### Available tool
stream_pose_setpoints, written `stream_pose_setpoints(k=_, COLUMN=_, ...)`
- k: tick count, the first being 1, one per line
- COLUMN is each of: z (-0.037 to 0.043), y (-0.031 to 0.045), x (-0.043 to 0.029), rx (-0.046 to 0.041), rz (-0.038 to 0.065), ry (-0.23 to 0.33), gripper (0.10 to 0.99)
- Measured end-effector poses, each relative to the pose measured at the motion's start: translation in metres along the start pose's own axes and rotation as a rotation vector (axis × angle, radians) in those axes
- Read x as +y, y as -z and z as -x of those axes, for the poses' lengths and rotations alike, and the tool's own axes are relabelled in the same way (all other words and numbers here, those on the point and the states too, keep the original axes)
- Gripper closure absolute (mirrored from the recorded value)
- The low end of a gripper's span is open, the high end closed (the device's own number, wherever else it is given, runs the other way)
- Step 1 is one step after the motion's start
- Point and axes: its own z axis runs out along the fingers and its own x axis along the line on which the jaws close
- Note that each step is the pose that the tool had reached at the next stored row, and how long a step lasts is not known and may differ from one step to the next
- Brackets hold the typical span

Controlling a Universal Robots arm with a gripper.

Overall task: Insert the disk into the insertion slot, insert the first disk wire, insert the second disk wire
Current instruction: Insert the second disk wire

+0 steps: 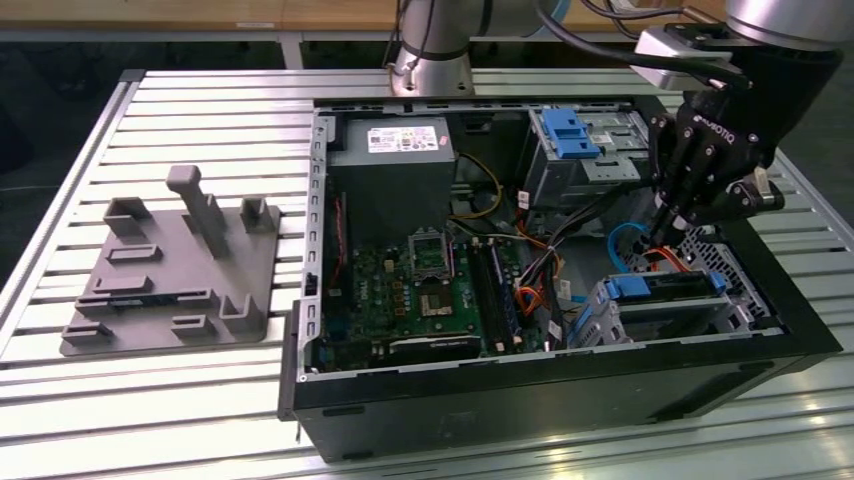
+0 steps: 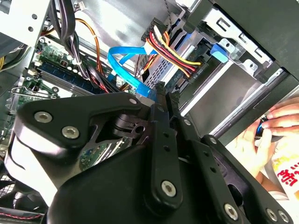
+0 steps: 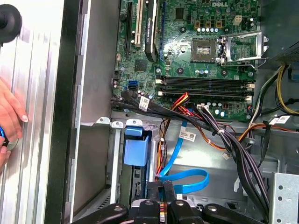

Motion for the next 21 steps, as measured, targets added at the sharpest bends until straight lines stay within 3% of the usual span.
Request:
stream_pose_setpoints(k=5, z=0.0, y=0.0, x=-0.0022, rx=-0.0005, rz=0.002, ry=-0.013, gripper=0.929)
stream_pose_setpoints(k=13, z=-0.0001, y=-0.0005, x=-0.0023, rx=-0.0048, rz=0.018, ry=-0.121, gripper=0.929)
stream_pose_setpoints(k=16, z=-0.0027, y=-0.001, x=-0.0025, rx=-0.0164, rz=0.018, ry=-0.123, gripper=0.929)
stream_pose_setpoints(k=18, z=-0.0033, y=-0.001, x=-0.0026, rx=-0.0215, rz=0.012, ry=-0.121, gripper=0.929)
stream_pose_setpoints(k=21, z=-0.0039, y=-0.0011, x=-0.0025, rx=-0.0332, rz=-0.013, ry=-0.118, gripper=0.929)
